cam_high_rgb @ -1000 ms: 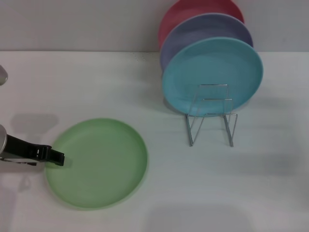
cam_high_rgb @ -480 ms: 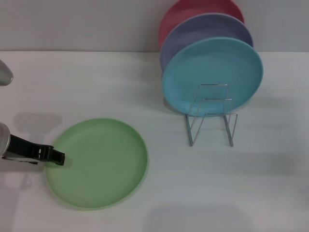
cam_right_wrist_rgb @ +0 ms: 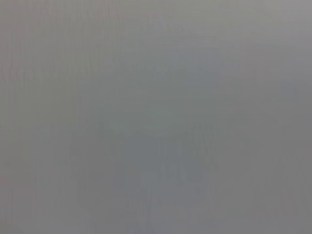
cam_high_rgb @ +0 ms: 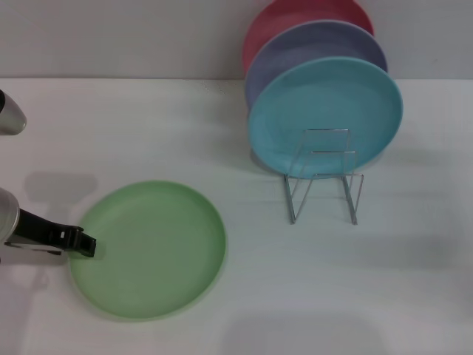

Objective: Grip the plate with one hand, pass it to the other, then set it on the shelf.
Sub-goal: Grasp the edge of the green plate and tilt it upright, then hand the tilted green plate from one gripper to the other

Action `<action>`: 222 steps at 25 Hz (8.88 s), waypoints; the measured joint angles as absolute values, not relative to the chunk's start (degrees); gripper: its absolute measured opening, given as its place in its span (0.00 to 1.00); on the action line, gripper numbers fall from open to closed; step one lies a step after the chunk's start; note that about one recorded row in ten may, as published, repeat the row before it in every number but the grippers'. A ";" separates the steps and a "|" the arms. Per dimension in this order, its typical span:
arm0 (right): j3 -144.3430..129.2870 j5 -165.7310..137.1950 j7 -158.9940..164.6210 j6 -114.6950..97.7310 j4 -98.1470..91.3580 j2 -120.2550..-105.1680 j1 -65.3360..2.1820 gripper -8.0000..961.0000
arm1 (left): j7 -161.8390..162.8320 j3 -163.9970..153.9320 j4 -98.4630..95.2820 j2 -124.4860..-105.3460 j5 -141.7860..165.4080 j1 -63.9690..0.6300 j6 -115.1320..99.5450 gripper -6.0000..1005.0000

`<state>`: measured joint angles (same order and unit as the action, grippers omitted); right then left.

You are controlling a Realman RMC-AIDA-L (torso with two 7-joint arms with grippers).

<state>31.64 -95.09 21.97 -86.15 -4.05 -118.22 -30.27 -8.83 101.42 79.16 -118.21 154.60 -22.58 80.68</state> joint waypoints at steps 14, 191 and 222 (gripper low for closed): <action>31.64 -95.10 21.97 -86.22 -4.04 -118.47 -30.15 0.77 | -9.08 101.07 77.97 -118.07 155.53 -23.62 80.35 0.29; 24.96 -100.11 16.87 -83.85 -6.68 -117.80 -31.40 0.77 | -29.44 94.70 92.08 -118.48 165.42 -14.95 31.22 0.06; 16.47 -100.25 16.48 -90.56 2.28 -119.02 -25.99 0.77 | -8.60 67.46 53.85 -118.63 149.09 -4.03 -44.99 0.06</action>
